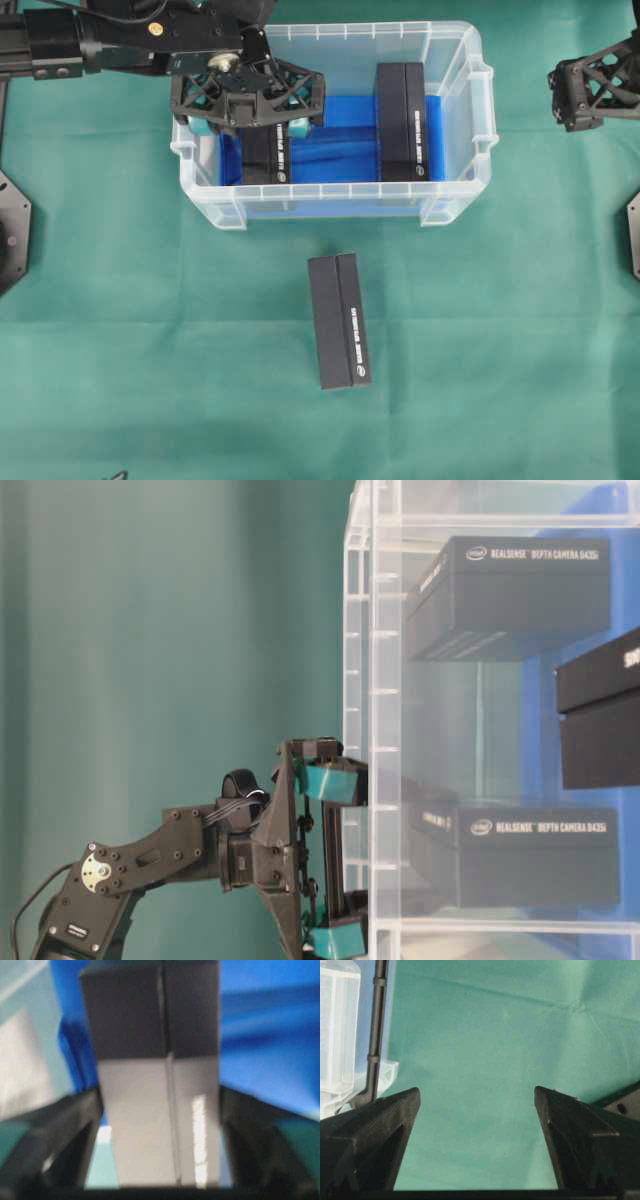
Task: Take out the box from the case.
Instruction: 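Lower the left gripper around the left box pair and close it, then lift the gripped left box pair up out of the case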
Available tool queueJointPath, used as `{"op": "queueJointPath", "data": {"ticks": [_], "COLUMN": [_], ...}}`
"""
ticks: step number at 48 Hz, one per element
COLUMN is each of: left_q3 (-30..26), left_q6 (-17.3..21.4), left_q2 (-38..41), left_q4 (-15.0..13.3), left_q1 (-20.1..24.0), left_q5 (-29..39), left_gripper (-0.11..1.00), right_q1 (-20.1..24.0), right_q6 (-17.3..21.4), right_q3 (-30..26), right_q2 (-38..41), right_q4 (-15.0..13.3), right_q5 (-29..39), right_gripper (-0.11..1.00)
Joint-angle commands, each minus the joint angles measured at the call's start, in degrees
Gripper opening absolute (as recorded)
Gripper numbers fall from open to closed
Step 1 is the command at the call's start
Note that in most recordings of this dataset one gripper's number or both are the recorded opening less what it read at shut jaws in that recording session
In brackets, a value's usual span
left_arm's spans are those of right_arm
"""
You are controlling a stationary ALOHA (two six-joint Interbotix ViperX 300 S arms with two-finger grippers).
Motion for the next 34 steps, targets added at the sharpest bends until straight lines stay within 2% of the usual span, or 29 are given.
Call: {"op": "queueJointPath", "data": {"ticks": [1, 3, 23, 34], "left_q3": [-0.5, -0.6, -1.0, -5.8], "left_q6": [-0.4, -0.1, -0.2, -0.3], "left_q2": [-0.4, -0.5, -3.1, -5.0], "left_q4": [-0.6, -0.6, -0.4, -0.4], "left_q1": [-0.1, -0.1, -0.2, -0.6], "left_q5": [0.0, 0.0, 0.4, 6.0], "left_gripper": [0.67, 0.61, 0.61, 0.61], "right_q1": [0.0, 0.0, 0.0, -0.1], "right_q6": [0.0, 0.0, 0.1, 0.1], "right_q3": [-0.5, -0.5, -0.2, -0.2], "right_q2": [-0.7, -0.8, -1.8, -1.8], "right_q4": [-0.1, -0.1, 0.0, -0.1], "right_q5": [-0.2, -0.2, -0.1, 0.0], "right_gripper": [0.91, 0.91, 0.91, 0.91]}}
